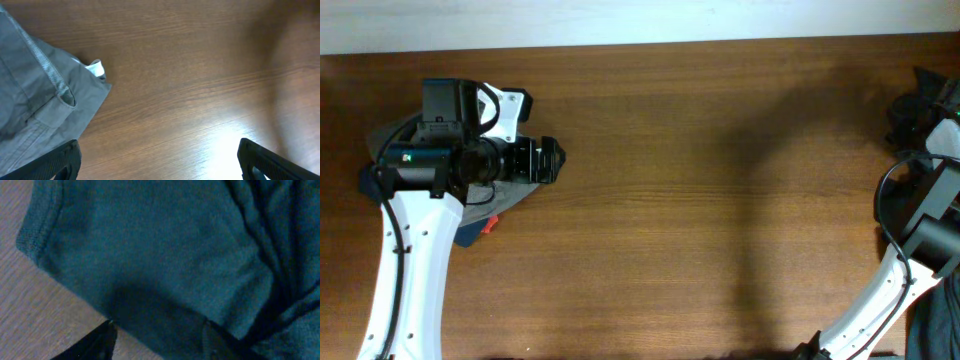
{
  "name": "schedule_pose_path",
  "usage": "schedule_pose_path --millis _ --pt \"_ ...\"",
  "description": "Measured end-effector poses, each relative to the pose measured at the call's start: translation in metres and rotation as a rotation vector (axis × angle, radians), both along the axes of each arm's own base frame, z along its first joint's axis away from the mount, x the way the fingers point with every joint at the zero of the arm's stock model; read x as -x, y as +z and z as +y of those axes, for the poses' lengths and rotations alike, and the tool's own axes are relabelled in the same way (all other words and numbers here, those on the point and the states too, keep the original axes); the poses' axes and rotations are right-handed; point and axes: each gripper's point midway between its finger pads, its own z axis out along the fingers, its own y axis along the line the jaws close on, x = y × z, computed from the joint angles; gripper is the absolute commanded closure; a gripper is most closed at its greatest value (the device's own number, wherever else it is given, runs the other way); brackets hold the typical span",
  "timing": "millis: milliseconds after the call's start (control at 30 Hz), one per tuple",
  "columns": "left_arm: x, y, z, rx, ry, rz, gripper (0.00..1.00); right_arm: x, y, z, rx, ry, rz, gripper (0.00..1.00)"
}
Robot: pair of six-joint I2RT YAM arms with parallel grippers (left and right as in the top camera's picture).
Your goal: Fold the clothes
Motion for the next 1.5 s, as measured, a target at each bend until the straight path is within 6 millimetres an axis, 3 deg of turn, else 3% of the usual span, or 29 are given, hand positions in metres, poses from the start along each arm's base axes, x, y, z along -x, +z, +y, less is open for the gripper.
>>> schedule_pose_path --millis 100,133,167,233,400,467,633,733,800,900,1000,1267,1433,1500 --pt "0.000 0.000 -0.001 0.007 -0.004 0.000 0.00 0.004 -0.001 0.000 0.005 0.004 0.025 0.70" --pt "0.000 0.000 -0.002 0.009 -0.006 0.001 0.01 0.005 -0.001 0.000 0.007 0.005 0.032 0.82" --pt "0.001 0.001 -0.002 0.012 -0.007 0.001 0.01 0.007 -0.001 0.000 0.009 0.008 0.039 0.88" --pt "0.001 0.001 -0.004 0.022 -0.013 0.001 0.01 0.009 -0.001 0.000 0.007 0.015 0.054 0.95" --pt "0.002 0.003 -0.009 0.047 -0.028 0.002 0.01 0.009 0.010 0.008 -0.020 0.032 0.039 0.96" --pt "0.002 0.003 -0.009 0.050 -0.030 0.002 0.01 0.002 0.031 0.014 -0.027 0.058 -0.012 0.96" --pt "0.002 0.003 -0.010 0.054 -0.032 0.002 0.01 -0.026 0.144 0.052 0.009 0.194 -0.233 0.96" --pt "0.002 0.003 -0.010 0.053 -0.032 0.002 0.01 -0.037 0.220 0.104 0.030 0.317 -0.372 0.96" --pt "0.002 0.004 -0.009 0.053 -0.030 0.001 0.01 -0.040 0.259 0.151 0.026 0.418 -0.438 0.96" --pt "0.000 0.007 -0.005 0.053 -0.017 -0.007 0.01 -0.036 0.288 0.226 -0.015 0.572 -0.467 0.96" --pt "-0.006 0.020 0.010 0.052 0.022 -0.043 0.01 -0.027 0.287 0.298 -0.090 0.714 -0.427 0.96" --pt "-0.020 0.069 0.056 0.037 0.144 -0.168 0.01 0.018 0.246 0.484 -0.240 1.112 -0.234 0.95" --pt "-0.022 0.089 0.062 0.031 0.159 -0.221 0.01 0.077 0.230 0.591 -0.257 1.386 -0.145 0.63" --pt "-0.022 0.091 0.062 0.030 0.159 -0.224 0.01 0.095 0.224 0.606 -0.193 1.426 -0.096 0.61"
